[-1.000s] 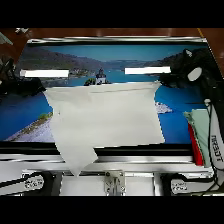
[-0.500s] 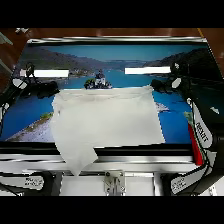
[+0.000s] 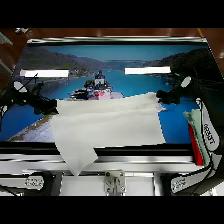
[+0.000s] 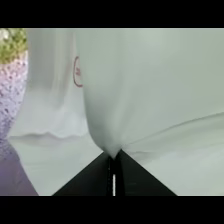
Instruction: Fold the shirts.
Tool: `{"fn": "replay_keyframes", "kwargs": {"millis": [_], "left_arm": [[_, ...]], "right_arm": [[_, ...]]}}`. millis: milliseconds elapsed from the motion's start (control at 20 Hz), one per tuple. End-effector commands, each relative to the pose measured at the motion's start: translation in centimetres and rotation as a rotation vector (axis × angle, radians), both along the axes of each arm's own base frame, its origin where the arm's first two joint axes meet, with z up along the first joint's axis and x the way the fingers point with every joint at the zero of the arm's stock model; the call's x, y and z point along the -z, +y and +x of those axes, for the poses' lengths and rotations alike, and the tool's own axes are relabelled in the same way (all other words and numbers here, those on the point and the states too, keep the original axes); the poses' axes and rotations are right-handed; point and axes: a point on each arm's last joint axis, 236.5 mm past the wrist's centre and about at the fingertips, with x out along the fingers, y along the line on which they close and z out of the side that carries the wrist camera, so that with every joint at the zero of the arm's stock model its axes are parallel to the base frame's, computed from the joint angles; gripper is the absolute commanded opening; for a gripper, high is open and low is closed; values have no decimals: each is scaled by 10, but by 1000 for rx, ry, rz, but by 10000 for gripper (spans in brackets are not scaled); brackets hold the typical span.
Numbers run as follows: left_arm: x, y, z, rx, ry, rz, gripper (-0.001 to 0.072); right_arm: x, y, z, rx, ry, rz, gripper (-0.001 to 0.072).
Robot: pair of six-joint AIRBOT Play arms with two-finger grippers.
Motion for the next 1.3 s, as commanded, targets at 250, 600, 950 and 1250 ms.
{"fn": "replay_keyframes", "kwargs": {"millis": [250,600,950,1250], "left_arm": [[16,8,-20,-52,79,15,42],[15,9,-14,-71,57,8,141],[-42,35,-64,-5,142,-55,536],[-16,16,-178,-186,145,-225,510]], "right_arm": [[13,33,-42,-2,210,162,63],[12,44,-47,29,249,216,267],[-44,-28,-103,-98,313,120,516],[-73,-110,-150,155,268,152,516]]}}
